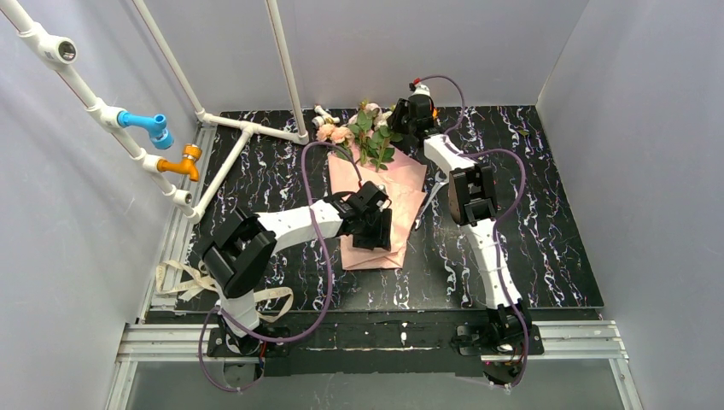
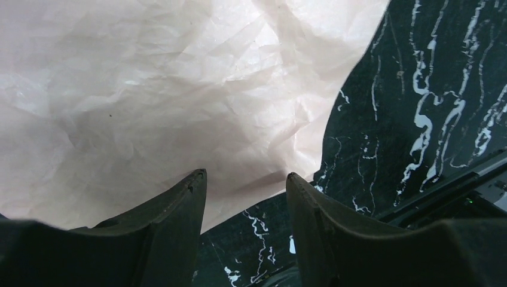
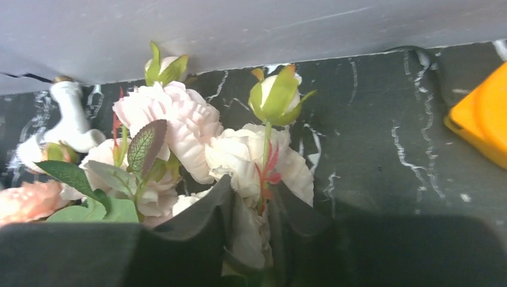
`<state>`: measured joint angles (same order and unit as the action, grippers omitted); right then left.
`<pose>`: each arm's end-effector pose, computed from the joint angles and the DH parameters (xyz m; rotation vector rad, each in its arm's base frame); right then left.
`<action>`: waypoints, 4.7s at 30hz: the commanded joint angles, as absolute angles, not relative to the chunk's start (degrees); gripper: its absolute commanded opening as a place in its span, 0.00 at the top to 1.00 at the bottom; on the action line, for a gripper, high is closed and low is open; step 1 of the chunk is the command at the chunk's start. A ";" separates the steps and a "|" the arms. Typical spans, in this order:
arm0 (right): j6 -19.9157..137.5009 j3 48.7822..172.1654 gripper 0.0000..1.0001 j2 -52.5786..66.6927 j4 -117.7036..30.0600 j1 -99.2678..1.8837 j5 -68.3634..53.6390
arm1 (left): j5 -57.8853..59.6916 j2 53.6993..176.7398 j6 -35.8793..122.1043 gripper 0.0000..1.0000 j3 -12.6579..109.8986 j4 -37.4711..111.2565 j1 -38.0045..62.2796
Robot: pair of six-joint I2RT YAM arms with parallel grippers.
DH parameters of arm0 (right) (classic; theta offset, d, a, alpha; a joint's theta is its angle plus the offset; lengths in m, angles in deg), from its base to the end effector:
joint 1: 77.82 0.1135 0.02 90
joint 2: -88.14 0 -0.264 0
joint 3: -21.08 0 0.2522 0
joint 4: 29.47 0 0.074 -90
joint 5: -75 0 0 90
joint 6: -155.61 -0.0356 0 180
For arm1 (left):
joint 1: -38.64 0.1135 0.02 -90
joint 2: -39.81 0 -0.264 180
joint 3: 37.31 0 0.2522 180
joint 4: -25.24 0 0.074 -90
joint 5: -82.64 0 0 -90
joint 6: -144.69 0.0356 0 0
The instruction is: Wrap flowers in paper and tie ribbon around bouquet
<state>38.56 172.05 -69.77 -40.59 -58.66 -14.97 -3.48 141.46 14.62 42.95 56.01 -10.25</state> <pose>0.5849 0.2032 0.1483 0.1320 1.9192 0.5483 0.2450 -0.2844 0.1936 0.2327 2.6203 -0.6953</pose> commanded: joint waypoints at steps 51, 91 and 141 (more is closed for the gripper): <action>41.37 122.92 0.02 -22.94 -40.85 -58.40 -0.54 | -13.32 131.72 25.22 0.29 55.96 77.43 -10.16; 42.00 90.66 0.02 3.38 -47.67 -42.88 -16.24 | -17.39 101.39 4.66 0.45 3.96 53.60 44.16; 36.91 85.85 0.02 20.62 -52.03 -53.76 -35.10 | 1.30 120.70 -4.15 1.00 34.61 39.35 -6.36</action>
<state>37.29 85.93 17.20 -49.40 -53.15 -26.38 -1.82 116.89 -4.31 28.68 41.50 -1.11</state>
